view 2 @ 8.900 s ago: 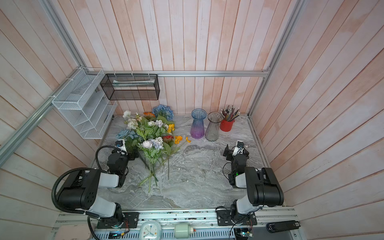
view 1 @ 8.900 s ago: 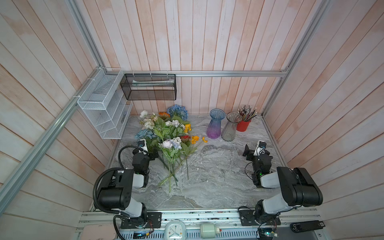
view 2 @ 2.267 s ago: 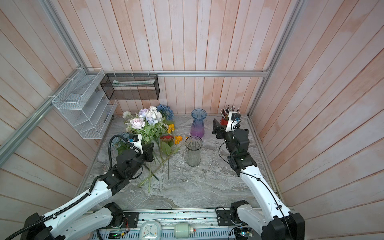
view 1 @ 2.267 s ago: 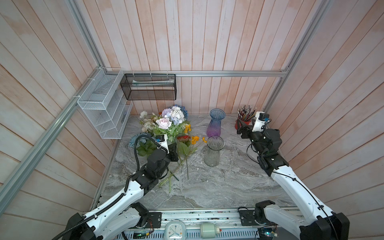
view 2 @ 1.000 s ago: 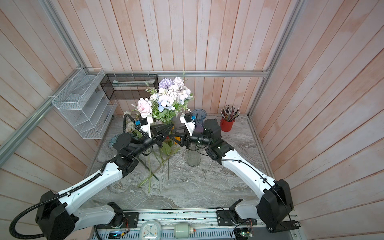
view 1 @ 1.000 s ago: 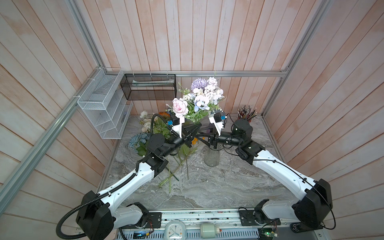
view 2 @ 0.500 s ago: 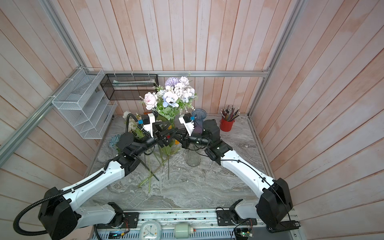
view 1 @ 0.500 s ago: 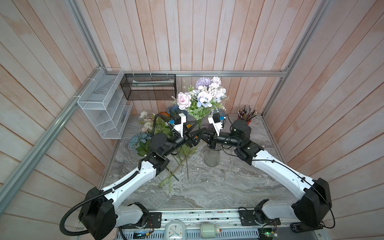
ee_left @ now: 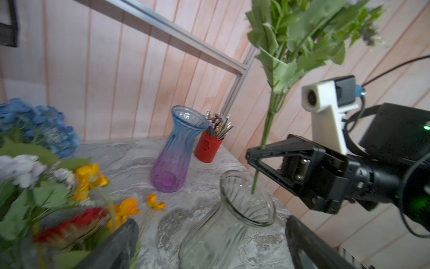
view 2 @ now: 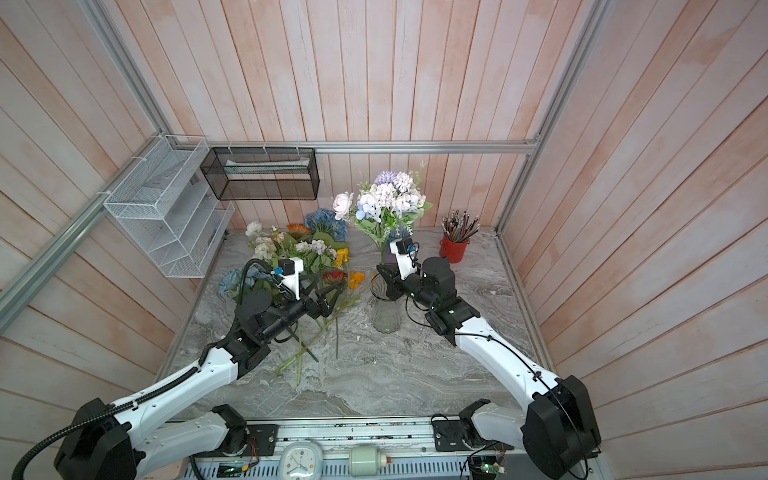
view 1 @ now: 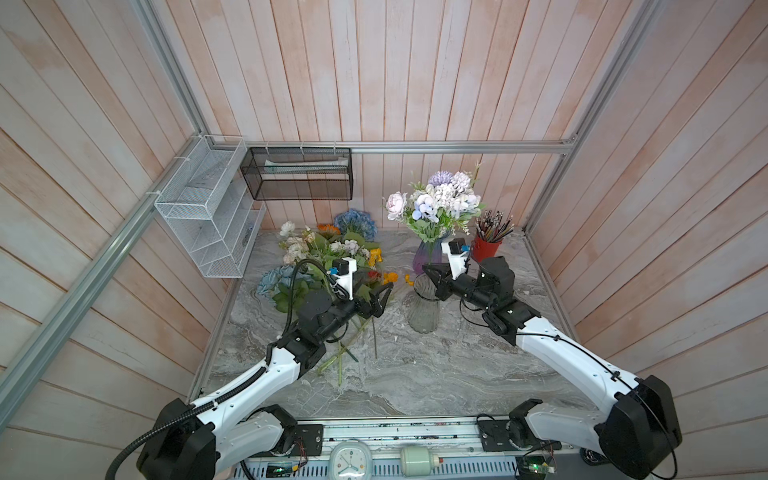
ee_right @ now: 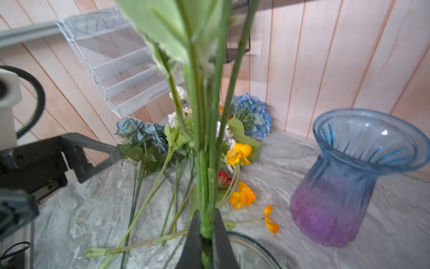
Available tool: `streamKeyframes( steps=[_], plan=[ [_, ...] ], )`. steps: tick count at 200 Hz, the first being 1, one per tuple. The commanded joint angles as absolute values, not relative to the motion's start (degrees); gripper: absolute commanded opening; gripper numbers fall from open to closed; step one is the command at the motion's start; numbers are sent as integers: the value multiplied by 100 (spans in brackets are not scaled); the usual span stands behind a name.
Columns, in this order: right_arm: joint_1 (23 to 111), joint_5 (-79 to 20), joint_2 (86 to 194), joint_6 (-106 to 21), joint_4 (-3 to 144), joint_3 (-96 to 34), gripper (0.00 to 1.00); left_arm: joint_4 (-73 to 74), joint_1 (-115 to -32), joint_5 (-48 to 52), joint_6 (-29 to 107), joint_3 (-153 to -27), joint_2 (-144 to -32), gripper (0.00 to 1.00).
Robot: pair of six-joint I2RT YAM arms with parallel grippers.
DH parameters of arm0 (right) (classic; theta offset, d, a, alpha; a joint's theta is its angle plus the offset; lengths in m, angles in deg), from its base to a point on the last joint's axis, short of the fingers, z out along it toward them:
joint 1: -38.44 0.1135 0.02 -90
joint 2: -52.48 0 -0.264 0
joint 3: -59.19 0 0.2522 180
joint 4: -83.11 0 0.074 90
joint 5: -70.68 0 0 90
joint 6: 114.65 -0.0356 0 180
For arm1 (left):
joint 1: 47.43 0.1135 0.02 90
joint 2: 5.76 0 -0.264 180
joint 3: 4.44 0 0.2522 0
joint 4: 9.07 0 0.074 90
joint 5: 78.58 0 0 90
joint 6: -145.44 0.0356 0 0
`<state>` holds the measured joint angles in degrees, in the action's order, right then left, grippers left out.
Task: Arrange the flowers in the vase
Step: 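Lower bouquet into clear vase with right gripper while left withdraws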
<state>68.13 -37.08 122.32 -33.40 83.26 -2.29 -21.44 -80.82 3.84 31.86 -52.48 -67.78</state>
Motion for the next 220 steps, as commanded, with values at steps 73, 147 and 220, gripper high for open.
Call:
streamKeyframes(
  steps=[73,147,220],
  plan=[
    [7118,-2775,12015,-3054,9160,769,1,-2071,-7794,1181,2762,-4870,-6788,100],
    [7117,-2758,12051,-3041,9202,704,24,-2053,-7779,1181,2766,-4869,-6825,100],
    [7122,-2827,12040,-3080,8910,551,22,-1740,-7722,1540,2760,-4801,-6693,100]
  ],
)
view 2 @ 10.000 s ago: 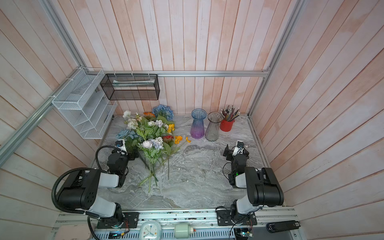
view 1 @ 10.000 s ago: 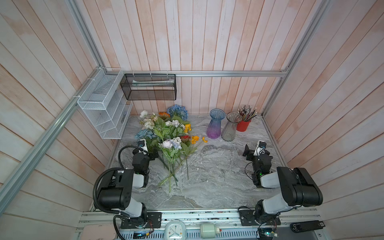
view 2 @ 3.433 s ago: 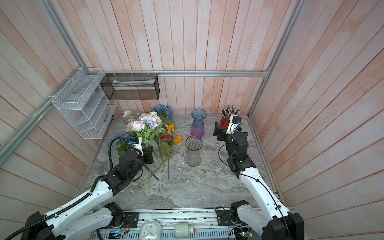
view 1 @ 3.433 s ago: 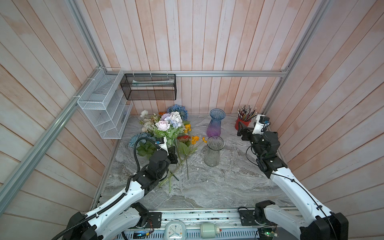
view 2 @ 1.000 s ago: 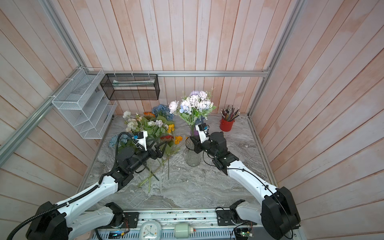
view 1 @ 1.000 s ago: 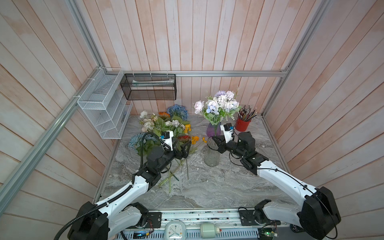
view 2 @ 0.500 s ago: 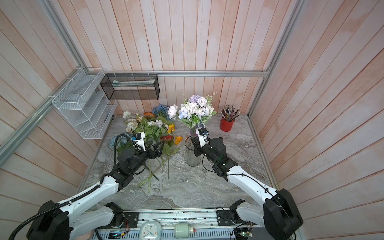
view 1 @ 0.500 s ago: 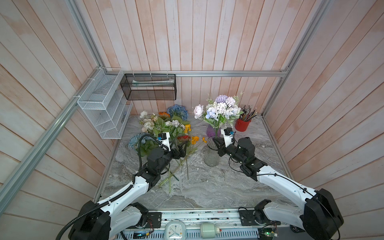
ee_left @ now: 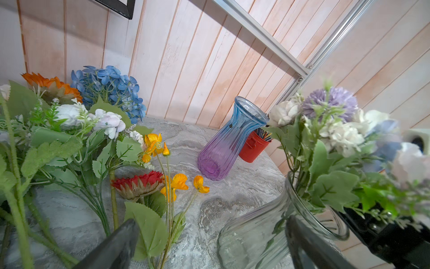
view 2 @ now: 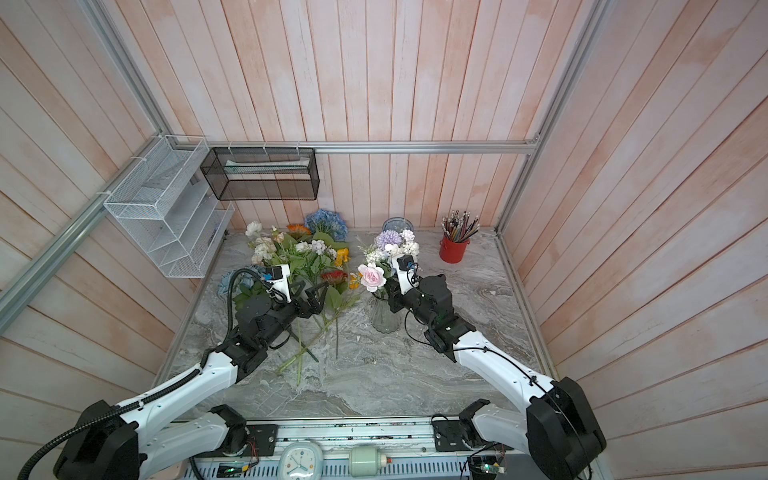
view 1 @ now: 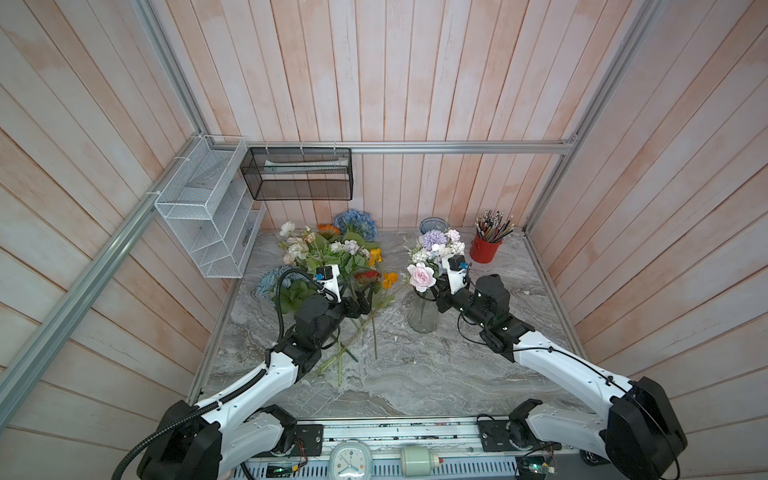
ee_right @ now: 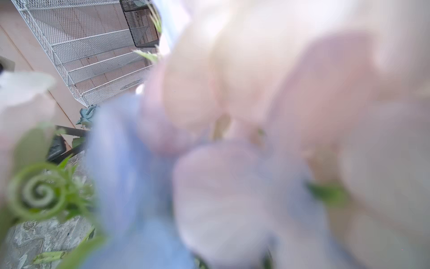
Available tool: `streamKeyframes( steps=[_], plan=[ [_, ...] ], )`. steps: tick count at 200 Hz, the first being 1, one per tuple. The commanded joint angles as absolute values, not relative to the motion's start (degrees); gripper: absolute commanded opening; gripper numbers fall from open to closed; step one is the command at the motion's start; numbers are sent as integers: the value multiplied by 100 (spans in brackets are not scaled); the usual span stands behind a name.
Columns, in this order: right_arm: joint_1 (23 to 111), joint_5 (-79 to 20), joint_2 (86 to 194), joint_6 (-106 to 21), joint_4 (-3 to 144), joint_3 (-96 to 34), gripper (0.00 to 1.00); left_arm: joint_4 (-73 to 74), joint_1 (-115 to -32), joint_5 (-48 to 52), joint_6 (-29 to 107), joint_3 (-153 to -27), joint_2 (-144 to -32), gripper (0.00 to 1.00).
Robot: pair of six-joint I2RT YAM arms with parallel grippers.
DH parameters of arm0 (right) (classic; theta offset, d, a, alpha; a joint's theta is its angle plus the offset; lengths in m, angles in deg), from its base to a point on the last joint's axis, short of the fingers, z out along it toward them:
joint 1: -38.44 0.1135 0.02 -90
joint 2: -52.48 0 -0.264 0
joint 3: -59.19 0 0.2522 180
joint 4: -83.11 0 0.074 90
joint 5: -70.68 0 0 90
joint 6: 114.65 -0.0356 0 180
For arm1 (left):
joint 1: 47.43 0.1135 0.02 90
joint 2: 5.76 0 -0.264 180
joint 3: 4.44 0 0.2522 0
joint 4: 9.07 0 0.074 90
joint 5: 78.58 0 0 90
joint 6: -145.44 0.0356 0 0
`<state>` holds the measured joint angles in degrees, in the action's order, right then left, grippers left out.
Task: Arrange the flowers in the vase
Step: 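Lower bouquet into clear vase with right gripper while left withdraws, then grasp a white flower's stem with left gripper while right holds bouquet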
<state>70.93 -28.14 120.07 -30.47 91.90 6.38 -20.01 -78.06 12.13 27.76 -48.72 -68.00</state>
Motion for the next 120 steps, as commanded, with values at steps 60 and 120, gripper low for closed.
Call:
streamKeyframes(
  steps=[60,120],
  plan=[
    [7122,-2878,11648,-3174,8579,551,22,-647,-6768,1572,2427,-4744,-6509,94],
    [7122,-2941,11423,-3302,8212,574,24,-345,-6472,1247,2440,-4714,-7091,82]
  ],
)
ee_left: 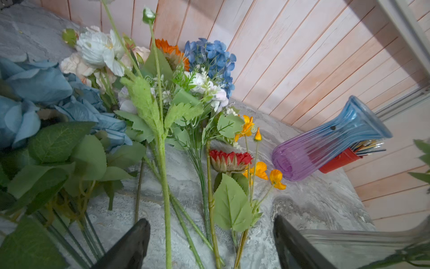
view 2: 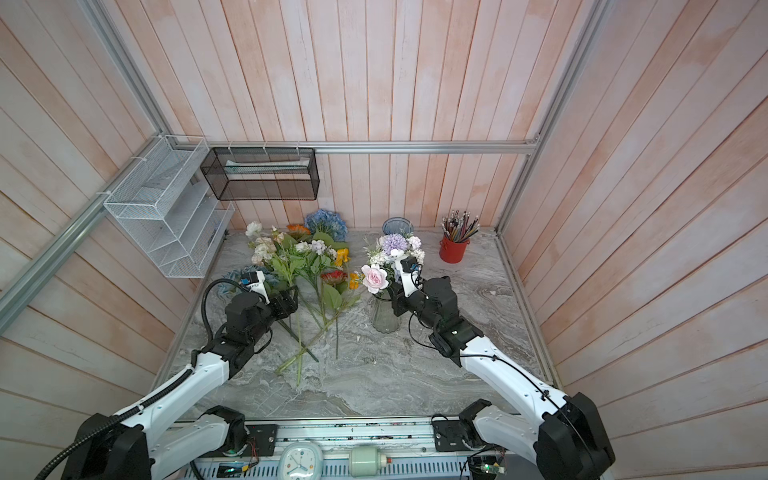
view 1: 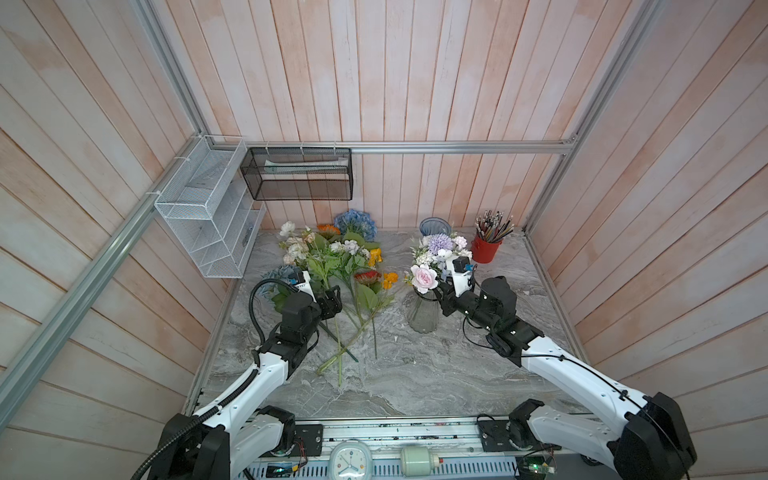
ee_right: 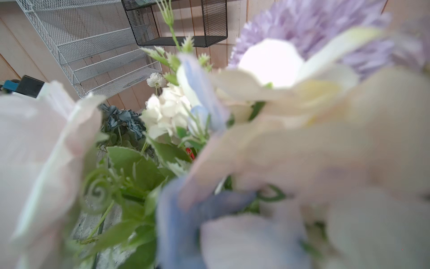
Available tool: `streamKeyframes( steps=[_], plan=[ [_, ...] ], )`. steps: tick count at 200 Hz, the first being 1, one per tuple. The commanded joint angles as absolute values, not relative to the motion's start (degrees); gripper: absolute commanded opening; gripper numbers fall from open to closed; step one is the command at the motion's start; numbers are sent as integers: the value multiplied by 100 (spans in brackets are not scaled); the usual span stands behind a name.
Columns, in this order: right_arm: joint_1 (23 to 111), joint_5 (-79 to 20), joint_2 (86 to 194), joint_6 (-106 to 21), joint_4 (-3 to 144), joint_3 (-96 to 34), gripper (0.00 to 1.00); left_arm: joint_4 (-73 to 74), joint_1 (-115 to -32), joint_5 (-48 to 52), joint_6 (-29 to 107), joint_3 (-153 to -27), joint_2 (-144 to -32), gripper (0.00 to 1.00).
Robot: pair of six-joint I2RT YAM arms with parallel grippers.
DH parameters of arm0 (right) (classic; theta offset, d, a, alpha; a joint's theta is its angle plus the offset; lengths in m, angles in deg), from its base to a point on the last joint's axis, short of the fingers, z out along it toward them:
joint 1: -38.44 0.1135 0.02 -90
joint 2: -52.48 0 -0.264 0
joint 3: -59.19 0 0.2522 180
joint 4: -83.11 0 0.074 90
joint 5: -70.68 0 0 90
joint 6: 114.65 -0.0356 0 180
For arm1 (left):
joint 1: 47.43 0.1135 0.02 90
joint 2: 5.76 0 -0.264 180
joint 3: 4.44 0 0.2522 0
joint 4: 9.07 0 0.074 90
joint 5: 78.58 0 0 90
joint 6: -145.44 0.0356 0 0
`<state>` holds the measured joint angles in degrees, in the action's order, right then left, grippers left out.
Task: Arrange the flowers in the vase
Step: 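Grasp a white flower's stem with left gripper while right holds bouquet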
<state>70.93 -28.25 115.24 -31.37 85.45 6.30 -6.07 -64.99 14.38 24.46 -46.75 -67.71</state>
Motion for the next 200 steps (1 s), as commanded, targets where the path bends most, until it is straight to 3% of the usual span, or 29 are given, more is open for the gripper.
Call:
streamKeyframes(
  steps=[1,55,114,169,200],
  plan=[
    [7122,-2946,11420,-3310,8202,577,24,-338,-6473,1238,2441,-4726,-7112,82],
    [7124,-2981,10817,-3538,7382,722,27,-195,-6474,1244,2579,-5202,-8289,61],
    [7059,-2880,10344,-3590,6886,838,33,-429,-6468,1518,2676,-5447,-9112,50],
    [7021,-3011,10303,-3542,6702,919,34,-474,-6474,1423,2653,-5607,-9403,18],
    [7030,-3159,10171,-3487,6677,961,37,-433,-6472,1369,2610,-5582,-9067,10]
  ],
)
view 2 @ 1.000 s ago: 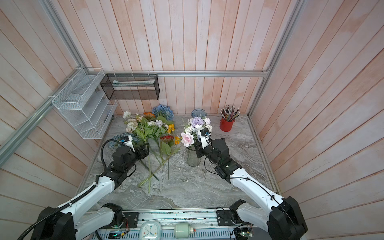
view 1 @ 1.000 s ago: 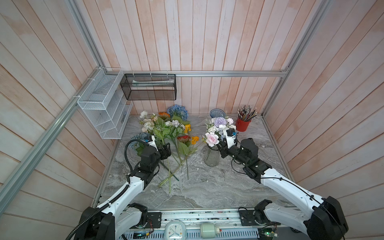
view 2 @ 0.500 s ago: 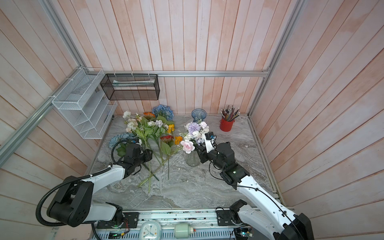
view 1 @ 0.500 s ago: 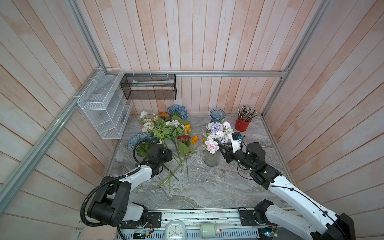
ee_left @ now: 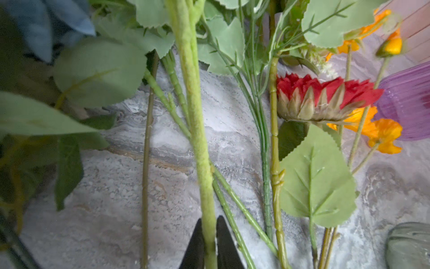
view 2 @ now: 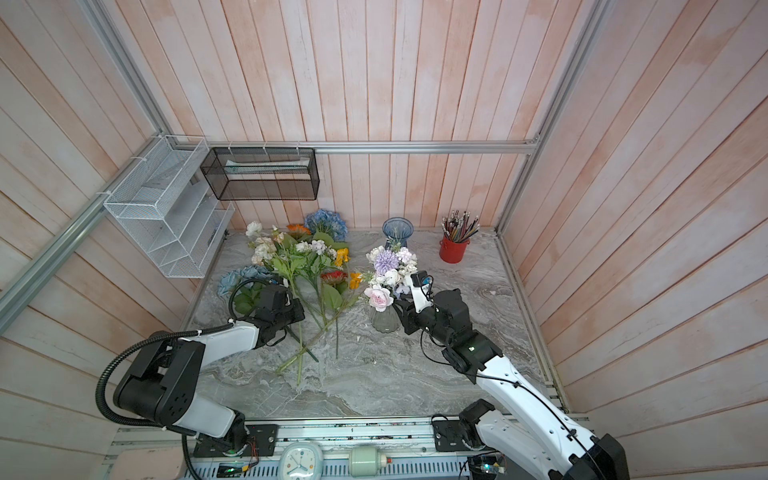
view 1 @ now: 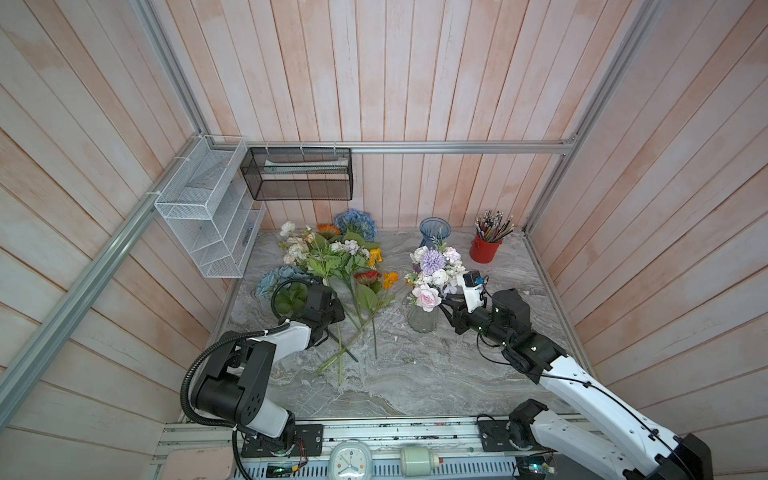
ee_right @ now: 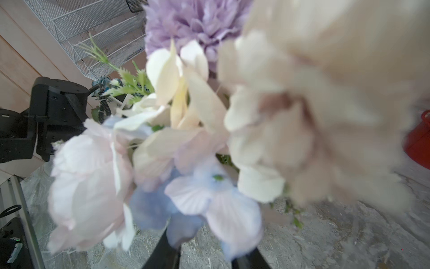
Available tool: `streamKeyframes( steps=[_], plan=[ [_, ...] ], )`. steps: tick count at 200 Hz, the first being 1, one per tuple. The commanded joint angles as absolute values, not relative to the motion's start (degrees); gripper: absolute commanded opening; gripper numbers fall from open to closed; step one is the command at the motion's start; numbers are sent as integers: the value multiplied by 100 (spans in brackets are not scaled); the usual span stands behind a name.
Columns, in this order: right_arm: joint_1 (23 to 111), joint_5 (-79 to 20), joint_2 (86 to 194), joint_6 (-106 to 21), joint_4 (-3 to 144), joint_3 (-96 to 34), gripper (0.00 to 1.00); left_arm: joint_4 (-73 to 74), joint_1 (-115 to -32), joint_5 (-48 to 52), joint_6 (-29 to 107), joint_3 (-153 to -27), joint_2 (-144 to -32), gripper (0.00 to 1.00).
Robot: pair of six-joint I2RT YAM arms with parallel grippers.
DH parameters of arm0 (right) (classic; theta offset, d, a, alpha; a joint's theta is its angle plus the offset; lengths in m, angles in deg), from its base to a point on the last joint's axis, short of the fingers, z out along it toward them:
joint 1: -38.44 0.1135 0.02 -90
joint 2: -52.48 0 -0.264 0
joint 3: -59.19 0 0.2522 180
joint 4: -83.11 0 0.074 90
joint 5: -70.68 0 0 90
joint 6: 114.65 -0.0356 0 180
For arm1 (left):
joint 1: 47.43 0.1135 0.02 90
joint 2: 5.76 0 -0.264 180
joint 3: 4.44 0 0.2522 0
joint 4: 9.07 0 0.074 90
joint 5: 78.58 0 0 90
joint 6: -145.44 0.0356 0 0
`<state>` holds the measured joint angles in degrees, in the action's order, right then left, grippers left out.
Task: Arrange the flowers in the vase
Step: 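Grasp a white flower's stem with left gripper while right holds bouquet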
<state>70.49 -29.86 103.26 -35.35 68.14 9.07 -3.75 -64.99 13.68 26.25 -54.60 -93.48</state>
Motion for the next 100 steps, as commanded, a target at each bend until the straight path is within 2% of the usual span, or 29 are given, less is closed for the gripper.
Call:
streamKeyframes(
  steps=[1,41,100],
  plan=[
    [7028,-3161,10170,-3485,6679,964,37,-426,-6473,1370,2609,-5582,-9054,11],
    [7014,-2993,10096,-3432,6921,983,49,-305,-6476,1326,2573,-5567,-8387,3],
    [6962,-2966,10132,-3449,7098,952,52,-433,-6481,1316,2541,-5336,-7661,0]
  ],
)
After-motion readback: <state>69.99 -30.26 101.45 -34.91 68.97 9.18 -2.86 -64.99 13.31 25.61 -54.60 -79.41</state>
